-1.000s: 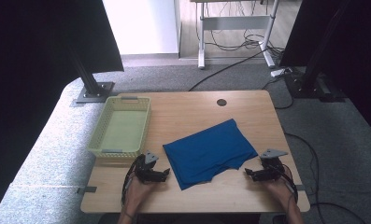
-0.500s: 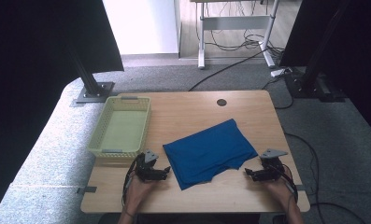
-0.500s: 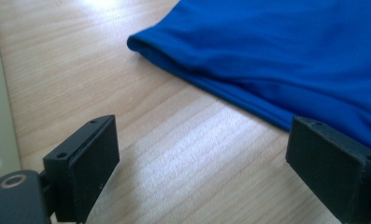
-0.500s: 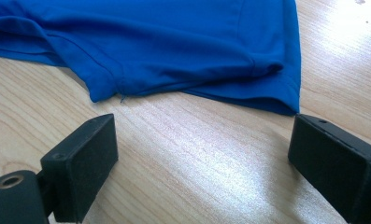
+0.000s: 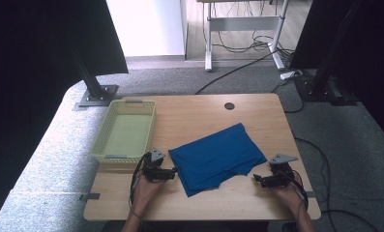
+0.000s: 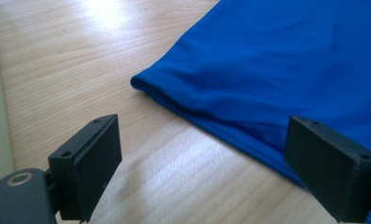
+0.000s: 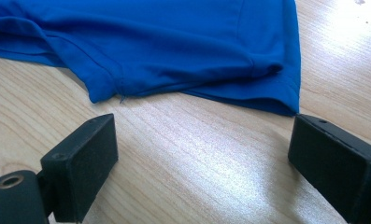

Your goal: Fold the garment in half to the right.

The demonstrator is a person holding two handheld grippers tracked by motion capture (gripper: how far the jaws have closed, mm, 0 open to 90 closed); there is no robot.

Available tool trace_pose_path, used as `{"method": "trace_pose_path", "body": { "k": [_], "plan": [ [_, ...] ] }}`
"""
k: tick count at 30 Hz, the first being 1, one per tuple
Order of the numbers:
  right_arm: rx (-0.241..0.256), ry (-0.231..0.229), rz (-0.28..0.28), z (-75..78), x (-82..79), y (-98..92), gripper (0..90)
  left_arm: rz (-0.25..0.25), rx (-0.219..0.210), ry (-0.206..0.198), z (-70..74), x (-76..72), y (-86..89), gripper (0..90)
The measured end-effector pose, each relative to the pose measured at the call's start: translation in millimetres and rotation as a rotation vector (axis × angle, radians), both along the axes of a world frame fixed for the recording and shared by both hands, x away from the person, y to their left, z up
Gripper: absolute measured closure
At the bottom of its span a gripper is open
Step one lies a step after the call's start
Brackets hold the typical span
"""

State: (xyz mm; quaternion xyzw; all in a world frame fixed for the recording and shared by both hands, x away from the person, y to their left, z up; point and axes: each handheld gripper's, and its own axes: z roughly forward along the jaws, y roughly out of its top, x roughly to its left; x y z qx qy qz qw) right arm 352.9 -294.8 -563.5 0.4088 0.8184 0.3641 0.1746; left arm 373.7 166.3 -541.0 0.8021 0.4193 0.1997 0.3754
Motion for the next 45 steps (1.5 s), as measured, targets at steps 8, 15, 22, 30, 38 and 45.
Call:
{"method": "trace_pose_path", "body": {
  "k": [8, 15, 22, 30, 38, 45],
  "plan": [
    [0.000, 0.000, 0.000, 0.0, 0.0, 0.0, 7.9, 0.020, 0.000, -0.005, 1.4, 16.3, -6.5, 16.6],
    [0.000, 0.000, 0.000, 0.0, 0.0, 0.0, 7.9, 0.055, 0.015, -0.027, 2.8, 28.0, -12.1, 20.5],
    [0.000, 0.000, 0.000, 0.0, 0.0, 0.0, 8.0, 0.102, 0.009, -0.025, 1.3, 42.9, -15.5, 25.1],
    [0.012, 0.004, -0.001, 0.1, 0.4, -1.3, 8.2, 0.162, 0.073, 0.000, -9.9, 55.2, -16.3, 27.1],
    [0.009, 0.002, -0.006, 0.1, -0.3, -0.9, 8.2, 0.165, 0.017, 0.010, -13.7, 52.3, -12.5, 26.5],
    [0.012, 0.004, 0.003, 1.0, -0.9, -0.5, 10.2, 0.155, 0.016, 0.019, -14.1, 48.9, -11.2, 22.5]
  ]
}}
